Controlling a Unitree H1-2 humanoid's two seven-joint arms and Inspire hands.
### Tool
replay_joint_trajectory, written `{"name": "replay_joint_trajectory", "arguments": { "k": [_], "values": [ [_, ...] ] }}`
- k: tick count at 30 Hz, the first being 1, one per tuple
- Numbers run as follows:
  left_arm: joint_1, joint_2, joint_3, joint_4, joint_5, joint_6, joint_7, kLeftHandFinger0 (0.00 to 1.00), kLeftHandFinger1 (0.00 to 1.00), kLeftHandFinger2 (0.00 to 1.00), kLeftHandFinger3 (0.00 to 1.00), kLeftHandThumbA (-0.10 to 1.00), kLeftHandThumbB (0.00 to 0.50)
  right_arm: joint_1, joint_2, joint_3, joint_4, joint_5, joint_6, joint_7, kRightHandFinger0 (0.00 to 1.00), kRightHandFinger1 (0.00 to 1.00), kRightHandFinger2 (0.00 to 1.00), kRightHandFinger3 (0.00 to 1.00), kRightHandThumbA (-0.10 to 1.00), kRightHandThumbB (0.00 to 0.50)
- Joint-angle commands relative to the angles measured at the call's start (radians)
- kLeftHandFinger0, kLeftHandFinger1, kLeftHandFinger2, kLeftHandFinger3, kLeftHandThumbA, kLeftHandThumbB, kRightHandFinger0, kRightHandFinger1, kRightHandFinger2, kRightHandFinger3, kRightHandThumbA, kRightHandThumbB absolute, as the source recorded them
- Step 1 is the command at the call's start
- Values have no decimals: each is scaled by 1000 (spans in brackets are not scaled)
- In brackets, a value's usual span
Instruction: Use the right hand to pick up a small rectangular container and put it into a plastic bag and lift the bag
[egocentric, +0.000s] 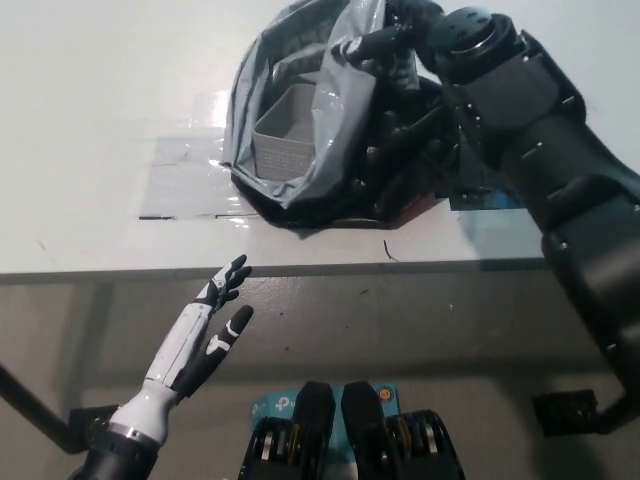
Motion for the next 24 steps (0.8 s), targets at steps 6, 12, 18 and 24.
{"name": "replay_joint_trajectory", "arguments": {
  "k": [6,12,18,24],
  "values": [
    [-27,12,4,-19,-1,-14,-9,999,1000,1000,1000,962,179,-176,-62,304,-65,-334,40,162,1000,1000,1000,1000,1000,497],
    [-29,15,2,-11,6,-27,-7,990,1000,1000,1000,993,188,-244,-48,580,-76,-547,145,236,1000,1000,1000,1000,1000,500],
    [-27,13,1,-12,4,-19,-8,1000,1000,1000,1000,996,202,-211,-100,504,-223,-487,190,196,1000,1000,1000,1000,1000,500],
    [-25,11,3,-11,-2,-24,-8,1000,1000,1000,1000,980,198,-178,-140,357,-358,-491,190,157,1000,1000,1000,1000,1000,500]
  ]
}}
